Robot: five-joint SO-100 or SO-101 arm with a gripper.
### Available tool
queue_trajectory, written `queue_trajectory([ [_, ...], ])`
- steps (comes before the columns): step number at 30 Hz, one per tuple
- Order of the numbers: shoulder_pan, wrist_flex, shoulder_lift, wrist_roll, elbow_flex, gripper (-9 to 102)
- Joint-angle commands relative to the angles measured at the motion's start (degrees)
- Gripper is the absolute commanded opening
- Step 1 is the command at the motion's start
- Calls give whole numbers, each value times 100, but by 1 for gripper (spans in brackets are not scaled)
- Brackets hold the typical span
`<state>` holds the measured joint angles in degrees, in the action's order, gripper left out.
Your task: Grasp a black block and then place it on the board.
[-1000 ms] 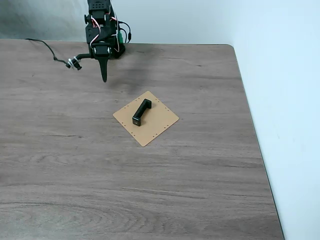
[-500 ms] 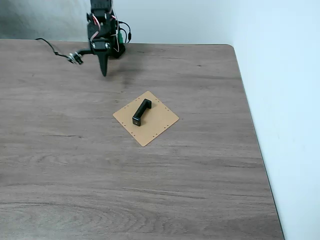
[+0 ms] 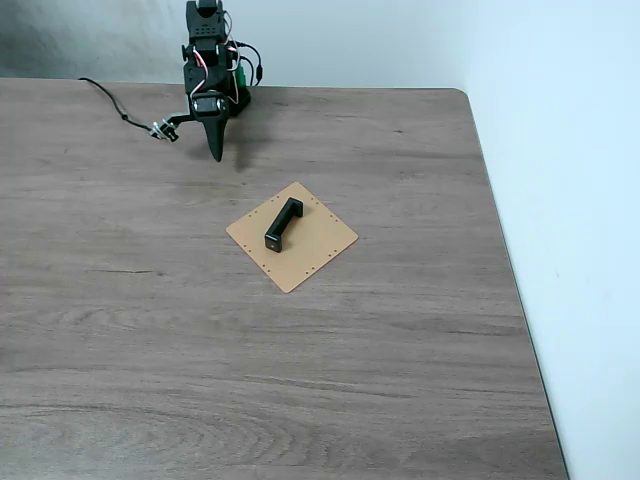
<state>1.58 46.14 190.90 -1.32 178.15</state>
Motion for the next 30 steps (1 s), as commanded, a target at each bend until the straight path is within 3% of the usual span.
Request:
queue_trajectory([
  [1, 88, 149, 246, -53, 123, 0],
  [30, 220, 158, 272, 123, 123, 0],
])
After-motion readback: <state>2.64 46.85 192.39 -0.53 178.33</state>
